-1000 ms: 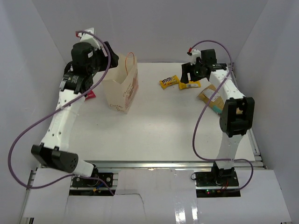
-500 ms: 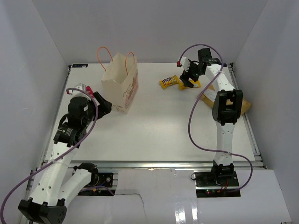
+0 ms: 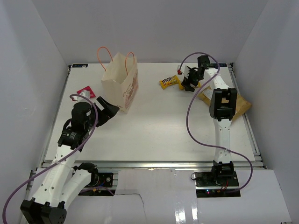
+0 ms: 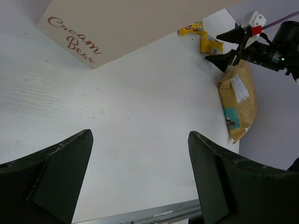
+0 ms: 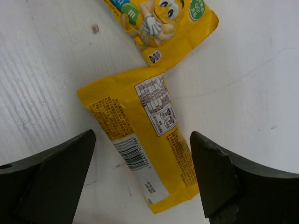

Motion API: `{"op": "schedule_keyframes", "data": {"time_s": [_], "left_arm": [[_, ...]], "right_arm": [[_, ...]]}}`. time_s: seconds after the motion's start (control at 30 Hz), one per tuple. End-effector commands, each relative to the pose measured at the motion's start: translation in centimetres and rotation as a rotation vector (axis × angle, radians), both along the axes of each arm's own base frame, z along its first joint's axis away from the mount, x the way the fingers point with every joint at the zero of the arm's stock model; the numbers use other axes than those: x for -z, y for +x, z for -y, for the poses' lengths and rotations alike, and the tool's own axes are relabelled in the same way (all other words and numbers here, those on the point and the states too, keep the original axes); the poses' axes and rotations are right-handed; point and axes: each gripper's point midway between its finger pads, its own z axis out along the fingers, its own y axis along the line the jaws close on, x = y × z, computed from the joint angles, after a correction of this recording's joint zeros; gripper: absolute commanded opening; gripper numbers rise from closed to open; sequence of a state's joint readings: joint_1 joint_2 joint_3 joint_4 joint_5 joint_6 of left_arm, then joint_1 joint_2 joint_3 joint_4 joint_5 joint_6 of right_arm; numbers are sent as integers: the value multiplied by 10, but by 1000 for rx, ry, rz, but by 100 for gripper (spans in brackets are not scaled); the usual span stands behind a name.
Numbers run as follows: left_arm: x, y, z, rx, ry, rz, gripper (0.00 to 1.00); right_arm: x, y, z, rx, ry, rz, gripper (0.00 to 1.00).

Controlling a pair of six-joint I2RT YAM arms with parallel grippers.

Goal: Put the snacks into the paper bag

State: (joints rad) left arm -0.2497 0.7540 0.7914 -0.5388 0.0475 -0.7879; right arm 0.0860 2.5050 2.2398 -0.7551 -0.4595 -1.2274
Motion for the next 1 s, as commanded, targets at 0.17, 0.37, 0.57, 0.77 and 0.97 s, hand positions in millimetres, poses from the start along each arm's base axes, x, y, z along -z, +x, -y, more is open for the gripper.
{"op": "schedule_keyframes", "data": {"time_s": [0.17,0.37,0.57,0.77,0.97], "left_arm": [[-12,2,46,206,-185,51,94],[-15,6,67,293,-274,50,94],[-17,17,95,341,-357,37,94],[-17,23,135,441,-335,35,94],[3,16,129,455,-261,36,94]], "right_arm": [[23,-18,-12,59,78,-127,72],[18,-66,-19,58,124,-251,46],[-27,-111,-43,56,227,-311,33],[-107,-163,-89,-5,438,-391,29],[-235,-190,-156,-180,635,-297,27]]}}
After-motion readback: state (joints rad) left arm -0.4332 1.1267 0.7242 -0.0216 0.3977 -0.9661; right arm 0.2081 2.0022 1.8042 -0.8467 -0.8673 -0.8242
